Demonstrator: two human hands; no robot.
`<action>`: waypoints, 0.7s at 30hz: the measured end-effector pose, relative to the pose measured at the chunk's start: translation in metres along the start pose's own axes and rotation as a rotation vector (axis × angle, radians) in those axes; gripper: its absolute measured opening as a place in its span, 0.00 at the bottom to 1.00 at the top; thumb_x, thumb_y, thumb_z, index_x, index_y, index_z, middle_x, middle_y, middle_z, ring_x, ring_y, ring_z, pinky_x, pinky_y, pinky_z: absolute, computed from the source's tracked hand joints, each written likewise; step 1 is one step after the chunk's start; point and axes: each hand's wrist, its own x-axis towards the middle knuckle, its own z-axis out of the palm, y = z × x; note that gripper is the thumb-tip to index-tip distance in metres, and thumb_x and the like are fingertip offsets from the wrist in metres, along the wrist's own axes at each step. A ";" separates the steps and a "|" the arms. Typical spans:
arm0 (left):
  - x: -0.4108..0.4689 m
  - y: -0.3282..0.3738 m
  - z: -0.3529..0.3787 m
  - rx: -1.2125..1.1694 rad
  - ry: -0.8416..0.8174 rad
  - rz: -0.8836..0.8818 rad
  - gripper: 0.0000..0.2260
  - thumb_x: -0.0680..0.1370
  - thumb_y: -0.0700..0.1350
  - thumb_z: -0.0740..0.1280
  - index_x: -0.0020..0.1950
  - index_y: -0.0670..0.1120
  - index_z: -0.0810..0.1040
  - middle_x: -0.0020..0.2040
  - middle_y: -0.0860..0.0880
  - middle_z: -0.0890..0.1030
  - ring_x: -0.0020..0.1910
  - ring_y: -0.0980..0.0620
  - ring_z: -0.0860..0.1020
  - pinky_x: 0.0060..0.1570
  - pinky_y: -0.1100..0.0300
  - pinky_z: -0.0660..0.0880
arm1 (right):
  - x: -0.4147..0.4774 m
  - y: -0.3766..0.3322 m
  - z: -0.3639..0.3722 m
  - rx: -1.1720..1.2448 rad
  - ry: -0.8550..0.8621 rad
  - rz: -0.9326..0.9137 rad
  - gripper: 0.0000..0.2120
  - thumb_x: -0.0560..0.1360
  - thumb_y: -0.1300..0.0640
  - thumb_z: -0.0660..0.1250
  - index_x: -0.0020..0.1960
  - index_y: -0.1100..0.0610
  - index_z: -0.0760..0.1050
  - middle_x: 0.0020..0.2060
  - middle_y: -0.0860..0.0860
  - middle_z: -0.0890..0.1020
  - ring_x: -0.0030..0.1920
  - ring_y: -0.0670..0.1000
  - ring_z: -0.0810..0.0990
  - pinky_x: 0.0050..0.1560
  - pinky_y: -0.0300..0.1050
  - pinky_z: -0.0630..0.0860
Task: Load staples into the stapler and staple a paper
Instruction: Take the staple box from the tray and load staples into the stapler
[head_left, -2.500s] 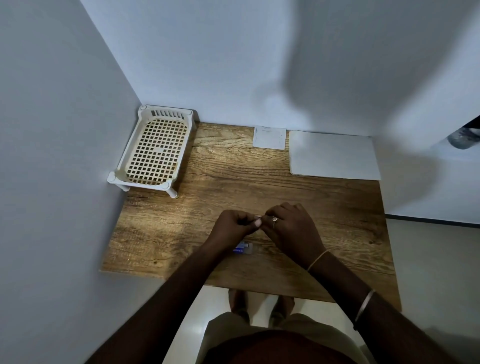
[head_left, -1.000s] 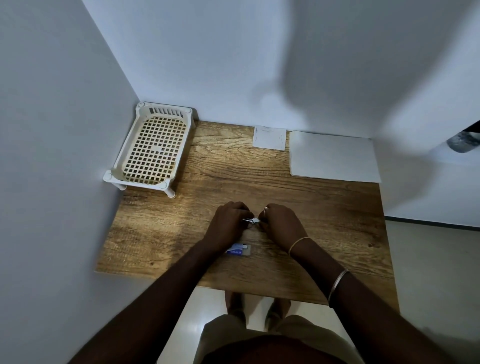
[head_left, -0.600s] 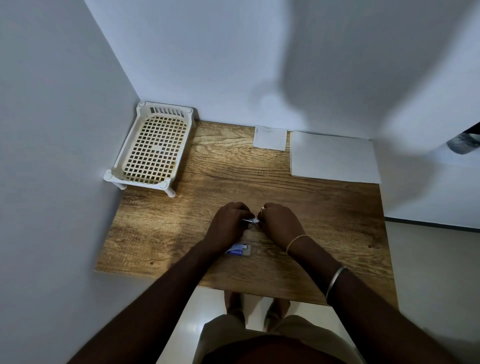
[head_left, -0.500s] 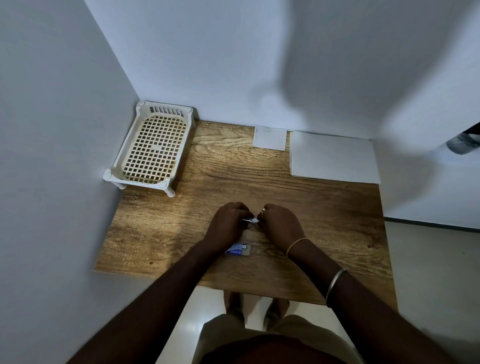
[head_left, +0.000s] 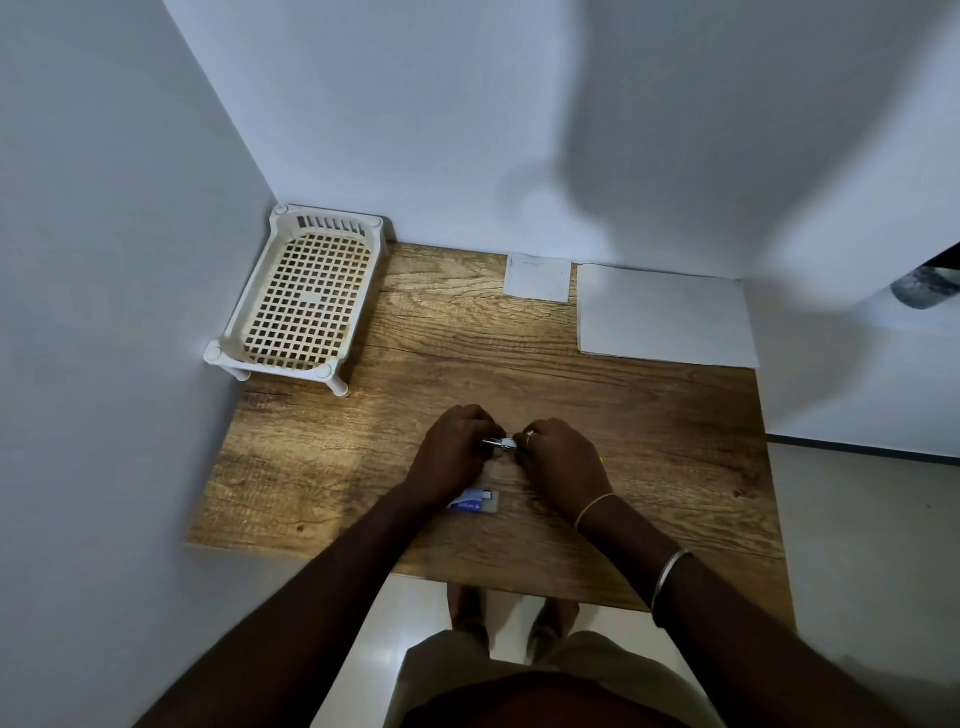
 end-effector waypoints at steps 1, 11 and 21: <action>-0.001 0.000 0.000 0.002 0.005 0.009 0.10 0.73 0.41 0.76 0.54 0.47 0.86 0.52 0.49 0.84 0.53 0.50 0.78 0.48 0.60 0.70 | 0.000 0.001 0.000 0.008 0.000 -0.004 0.09 0.79 0.53 0.65 0.50 0.55 0.83 0.44 0.52 0.83 0.47 0.53 0.79 0.40 0.48 0.74; 0.008 0.009 -0.028 -0.339 0.139 -0.018 0.15 0.73 0.44 0.78 0.59 0.50 0.84 0.54 0.55 0.83 0.53 0.60 0.80 0.53 0.62 0.77 | 0.007 -0.002 -0.044 0.234 0.092 0.015 0.08 0.77 0.55 0.70 0.53 0.54 0.84 0.42 0.51 0.83 0.44 0.51 0.79 0.45 0.49 0.76; 0.023 0.079 -0.077 -1.487 0.228 -0.158 0.11 0.79 0.40 0.70 0.61 0.46 0.82 0.58 0.43 0.84 0.56 0.46 0.83 0.56 0.50 0.81 | 0.030 -0.030 -0.167 0.326 0.291 -0.057 0.05 0.72 0.59 0.73 0.47 0.55 0.86 0.37 0.52 0.85 0.39 0.51 0.81 0.40 0.46 0.76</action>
